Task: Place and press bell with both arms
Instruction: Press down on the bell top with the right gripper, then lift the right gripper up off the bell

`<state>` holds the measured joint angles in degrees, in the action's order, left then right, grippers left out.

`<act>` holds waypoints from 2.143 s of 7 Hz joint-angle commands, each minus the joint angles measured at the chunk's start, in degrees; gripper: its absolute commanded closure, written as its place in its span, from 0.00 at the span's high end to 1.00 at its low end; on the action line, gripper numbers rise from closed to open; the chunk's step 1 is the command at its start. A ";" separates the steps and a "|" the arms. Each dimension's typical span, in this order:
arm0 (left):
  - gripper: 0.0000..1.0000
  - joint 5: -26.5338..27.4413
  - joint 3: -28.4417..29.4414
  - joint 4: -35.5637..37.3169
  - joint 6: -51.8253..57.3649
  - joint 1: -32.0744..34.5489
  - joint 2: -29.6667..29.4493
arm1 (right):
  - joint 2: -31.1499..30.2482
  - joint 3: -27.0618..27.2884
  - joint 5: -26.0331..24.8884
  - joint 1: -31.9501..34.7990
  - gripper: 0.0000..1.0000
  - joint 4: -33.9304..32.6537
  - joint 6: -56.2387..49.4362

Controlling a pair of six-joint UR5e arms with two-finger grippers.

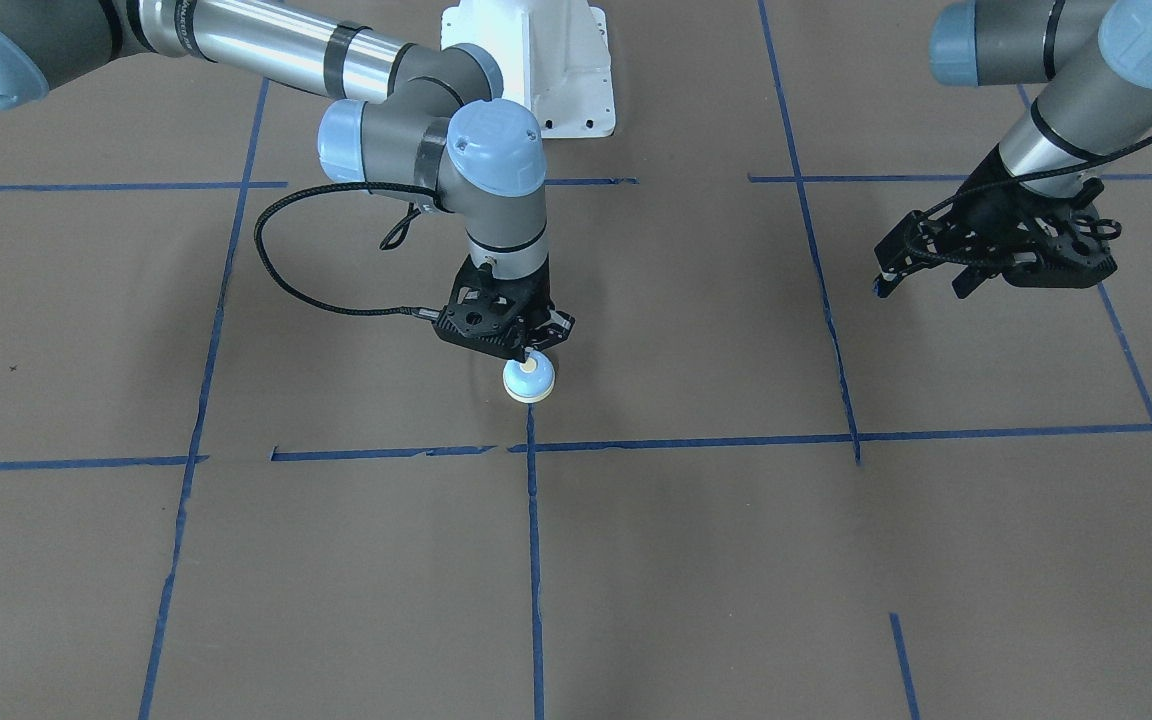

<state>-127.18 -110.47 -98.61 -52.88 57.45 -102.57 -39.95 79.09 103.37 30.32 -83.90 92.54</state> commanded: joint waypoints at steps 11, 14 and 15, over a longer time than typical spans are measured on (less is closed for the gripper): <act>1.00 0.09 -0.09 0.00 -0.12 0.03 0.00 | 0.40 -1.83 0.07 0.00 0.00 0.32 -1.92; 1.00 0.09 -0.09 0.00 -0.12 0.03 0.00 | 0.92 0.60 1.90 1.22 0.00 -0.03 -1.75; 1.00 0.09 -0.09 0.00 -0.12 -0.05 0.00 | 0.40 2.28 3.75 2.71 0.00 -0.30 -1.75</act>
<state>-127.09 -110.57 -98.61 -53.00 57.45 -102.57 -39.32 79.28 105.12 31.47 -83.88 90.75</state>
